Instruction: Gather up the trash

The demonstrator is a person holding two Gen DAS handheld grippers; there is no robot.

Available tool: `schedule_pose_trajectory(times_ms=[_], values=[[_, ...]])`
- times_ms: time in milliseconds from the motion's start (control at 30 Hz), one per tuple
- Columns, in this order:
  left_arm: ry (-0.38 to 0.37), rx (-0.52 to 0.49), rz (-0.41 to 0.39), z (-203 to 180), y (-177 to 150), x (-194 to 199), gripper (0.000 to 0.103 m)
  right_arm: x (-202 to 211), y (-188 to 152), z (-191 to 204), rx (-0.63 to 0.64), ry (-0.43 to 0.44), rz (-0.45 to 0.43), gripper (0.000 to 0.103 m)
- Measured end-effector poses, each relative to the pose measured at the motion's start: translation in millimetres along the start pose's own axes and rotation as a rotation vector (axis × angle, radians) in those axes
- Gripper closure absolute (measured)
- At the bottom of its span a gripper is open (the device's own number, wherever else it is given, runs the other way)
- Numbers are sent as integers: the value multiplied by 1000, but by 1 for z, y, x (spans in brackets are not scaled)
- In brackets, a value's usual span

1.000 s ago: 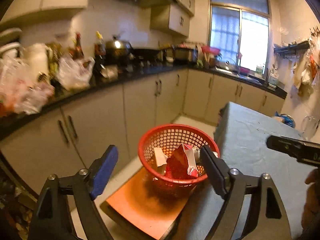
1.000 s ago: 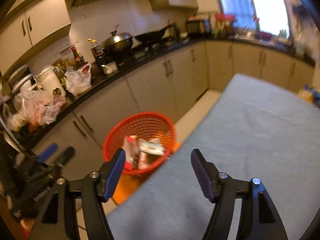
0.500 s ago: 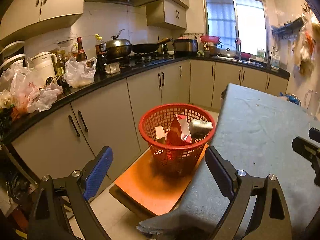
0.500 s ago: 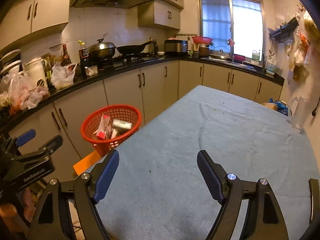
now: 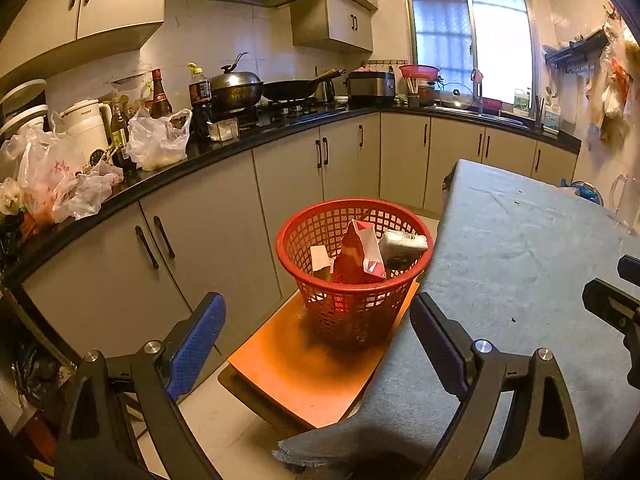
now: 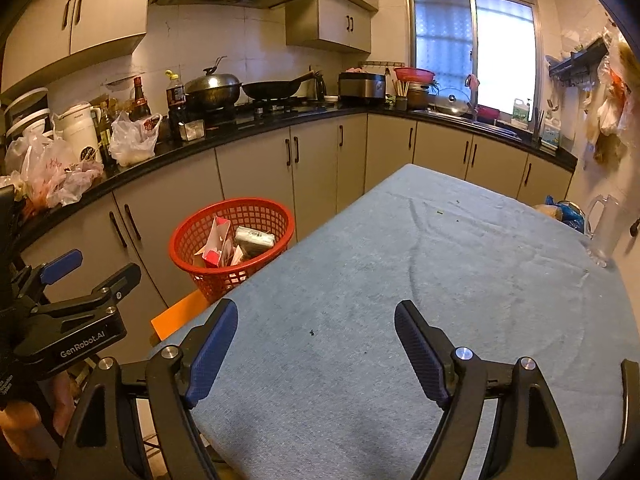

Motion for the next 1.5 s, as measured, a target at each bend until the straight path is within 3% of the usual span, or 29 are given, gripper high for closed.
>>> schedule_pose_trajectory(times_ms=[1500], values=[[13,27,2,10,-6,1,10,-11,-10,5,35,7,43,18]])
Point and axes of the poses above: each gripper's, at about its wrist camera, not at the fingertips, and x roughly against the way its jaws point, z to its left, y to its top, the point moved 8 cm from there along -x, roughly the way its jaws point, and after that the axes turned 11 degrees about -y, right-handed, at the moved point
